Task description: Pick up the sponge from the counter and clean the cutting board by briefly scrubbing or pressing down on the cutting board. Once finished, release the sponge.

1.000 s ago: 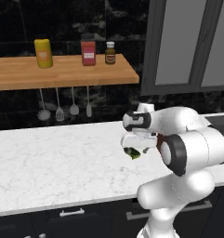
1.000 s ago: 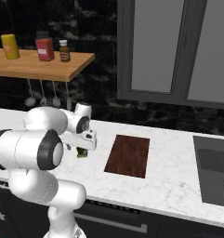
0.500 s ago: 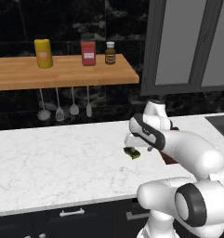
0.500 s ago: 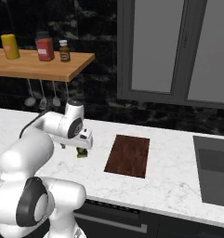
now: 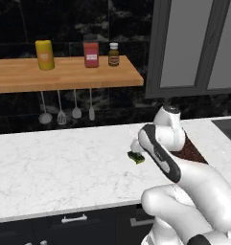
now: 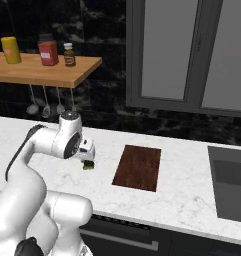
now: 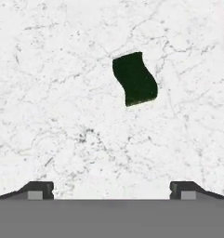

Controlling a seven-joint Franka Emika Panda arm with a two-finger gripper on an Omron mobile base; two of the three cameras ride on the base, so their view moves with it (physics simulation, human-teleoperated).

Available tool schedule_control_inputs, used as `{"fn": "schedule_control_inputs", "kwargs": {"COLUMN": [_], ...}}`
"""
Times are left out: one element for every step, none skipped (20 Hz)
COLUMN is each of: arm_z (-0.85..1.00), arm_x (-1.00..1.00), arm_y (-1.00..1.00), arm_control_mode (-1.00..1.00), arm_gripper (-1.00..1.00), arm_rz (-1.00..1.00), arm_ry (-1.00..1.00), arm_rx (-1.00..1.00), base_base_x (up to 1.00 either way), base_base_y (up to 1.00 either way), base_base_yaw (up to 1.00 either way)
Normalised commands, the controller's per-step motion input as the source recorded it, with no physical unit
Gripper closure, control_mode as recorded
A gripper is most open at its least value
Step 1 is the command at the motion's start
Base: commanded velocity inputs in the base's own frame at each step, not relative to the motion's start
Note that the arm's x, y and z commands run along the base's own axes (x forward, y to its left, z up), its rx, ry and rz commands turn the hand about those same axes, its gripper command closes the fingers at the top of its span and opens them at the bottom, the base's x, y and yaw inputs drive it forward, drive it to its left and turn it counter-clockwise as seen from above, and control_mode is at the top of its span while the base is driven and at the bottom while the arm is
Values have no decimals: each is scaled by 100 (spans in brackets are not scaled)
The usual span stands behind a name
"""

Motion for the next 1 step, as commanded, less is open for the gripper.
{"fn": "schedule_control_inputs", "kwargs": {"arm_z": [27], "arm_x": [-6], "arm_y": [17], "arm_control_mode": [-100], "arm_gripper": [-100], "arm_rz": [0], "arm_ry": [-7], "arm_rx": [0], "base_base_x": [0], "base_base_y": [0], "base_base_yaw": [0]}}
